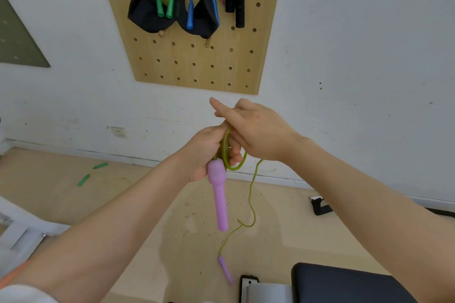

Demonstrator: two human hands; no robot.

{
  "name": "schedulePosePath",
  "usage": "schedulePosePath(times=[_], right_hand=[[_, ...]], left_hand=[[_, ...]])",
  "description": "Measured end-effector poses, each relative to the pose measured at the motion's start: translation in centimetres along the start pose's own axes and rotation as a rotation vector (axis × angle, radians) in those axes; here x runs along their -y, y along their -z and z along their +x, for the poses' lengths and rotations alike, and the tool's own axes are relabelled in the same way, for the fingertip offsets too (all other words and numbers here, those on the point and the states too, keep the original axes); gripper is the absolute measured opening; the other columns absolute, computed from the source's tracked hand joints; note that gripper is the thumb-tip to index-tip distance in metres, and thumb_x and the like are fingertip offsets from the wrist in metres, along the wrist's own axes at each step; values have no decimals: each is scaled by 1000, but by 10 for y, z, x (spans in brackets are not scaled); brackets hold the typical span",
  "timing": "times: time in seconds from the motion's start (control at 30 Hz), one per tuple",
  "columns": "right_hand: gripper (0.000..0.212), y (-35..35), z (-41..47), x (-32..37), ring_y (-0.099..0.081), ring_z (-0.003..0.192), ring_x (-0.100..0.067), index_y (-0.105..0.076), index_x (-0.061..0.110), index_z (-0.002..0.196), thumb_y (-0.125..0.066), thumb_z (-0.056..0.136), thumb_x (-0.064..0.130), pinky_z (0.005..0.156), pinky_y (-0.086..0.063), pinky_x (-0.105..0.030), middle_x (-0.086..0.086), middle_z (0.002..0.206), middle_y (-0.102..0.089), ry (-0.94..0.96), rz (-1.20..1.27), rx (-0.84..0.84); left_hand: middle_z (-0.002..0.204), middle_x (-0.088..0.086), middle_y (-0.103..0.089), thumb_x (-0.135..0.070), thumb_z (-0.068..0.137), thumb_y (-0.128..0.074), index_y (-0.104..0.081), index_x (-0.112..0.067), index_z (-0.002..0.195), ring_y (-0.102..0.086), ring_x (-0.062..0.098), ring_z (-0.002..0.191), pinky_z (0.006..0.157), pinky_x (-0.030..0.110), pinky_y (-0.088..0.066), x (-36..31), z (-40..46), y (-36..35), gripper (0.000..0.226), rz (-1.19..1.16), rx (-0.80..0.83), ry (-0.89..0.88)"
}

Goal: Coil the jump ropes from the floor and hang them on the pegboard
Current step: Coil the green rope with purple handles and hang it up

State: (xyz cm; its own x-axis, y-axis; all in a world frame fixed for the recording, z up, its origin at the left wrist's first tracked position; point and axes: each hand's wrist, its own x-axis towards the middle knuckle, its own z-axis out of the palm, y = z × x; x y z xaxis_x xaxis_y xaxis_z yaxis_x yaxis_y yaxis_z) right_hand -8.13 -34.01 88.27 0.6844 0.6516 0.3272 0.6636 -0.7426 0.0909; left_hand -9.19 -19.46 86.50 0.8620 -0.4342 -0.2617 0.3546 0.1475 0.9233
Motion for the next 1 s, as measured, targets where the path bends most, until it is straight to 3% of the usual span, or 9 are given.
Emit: schedulePosePath(times=[0.13, 0.3, 0.4, 0.47, 0.53, 0.6, 0.67, 0.8, 1.0], right_hand=[[69, 5, 2, 6, -41, 113, -18, -15, 15, 149, -43, 86, 3, 92, -39, -30, -3, 132, -49, -166, 392, 157], [37, -3, -3, -12, -57, 107, -5, -54, 21, 120, -56, 84, 30, 97, -42, -25, 13, 109, -62, -403, 1191, 220], [45, -18, -8, -13, -52, 120, -7, -54, 16, 125, -54, 85, 38, 106, -37, -29, 6, 123, -60, -409, 1195, 378], [39, -27, -7, -9, -61, 107, -14, -56, 2, 117, -50, 93, 33, 98, -45, -30, 1, 108, -66, -401, 1274, 390], [27, -27, 1, 1, -63, 70, -15, -54, -1, 95, -42, 99, 23, 71, -51, -26, 0, 78, -67, -417, 1429, 332], [28, -26, 12, 10, -44, 41, -10, -49, 7, 80, -39, 100, 24, 51, -40, -26, 4, 59, -62, -431, 1457, 250], [33, -31, 21, 12, -34, 37, -9, -49, 11, 78, -42, 97, 36, 50, -38, -24, 4, 60, -62, -448, 1496, 173], [44, -48, 15, 9, -45, 54, -13, -50, 14, 81, -33, 86, 54, 64, -44, -22, -3, 68, -51, -517, 1754, 148], [22, -61, 14, 14, -47, 68, -15, -59, 12, 89, -39, 98, 16, 67, -46, -20, -5, 76, -49, -742, 1380, 311]], left_hand=[[43, -4, -29, -48, 96, -37, -43, -16, 71, -27, 8, 33, 36, 17, -29, 0, 0, -3, 42, -31, 71, 51], [36, -10, -24, -50, 79, -46, -46, -16, 66, -21, 3, 28, 34, 15, -25, -3, -5, 10, 36, -96, 134, -1], [32, -12, -25, -45, 80, -47, -44, -18, 56, -22, 1, 24, 31, 15, -25, -6, -10, 21, 36, -191, 206, 15], [31, -12, -29, -48, 82, -48, -47, -21, 51, -19, 2, 25, 32, 15, -28, -8, -13, 29, 41, -270, 299, 19], [33, -12, -30, -47, 82, -54, -50, -21, 54, -18, 6, 29, 35, 15, -33, -11, -15, 36, 39, -357, 437, 5], [40, -7, -29, -42, 86, -57, -55, -16, 62, -24, 10, 34, 42, 19, -37, -14, -12, 41, 35, -486, 615, -11], [48, 0, -33, -34, 94, -49, -58, -4, 76, -31, 15, 41, 49, 27, -35, -21, -8, 49, 36, -665, 747, -18], [52, 13, -46, -27, 97, -48, -54, 15, 112, -37, 20, 44, 50, 38, -38, -45, -4, 77, 45, -985, 701, -167], [97, 11, -71, -26, 81, -55, -60, -8, 110, -41, 4, 30, 33, 13, -35, -60, -9, 102, 35, -899, 183, -373]])
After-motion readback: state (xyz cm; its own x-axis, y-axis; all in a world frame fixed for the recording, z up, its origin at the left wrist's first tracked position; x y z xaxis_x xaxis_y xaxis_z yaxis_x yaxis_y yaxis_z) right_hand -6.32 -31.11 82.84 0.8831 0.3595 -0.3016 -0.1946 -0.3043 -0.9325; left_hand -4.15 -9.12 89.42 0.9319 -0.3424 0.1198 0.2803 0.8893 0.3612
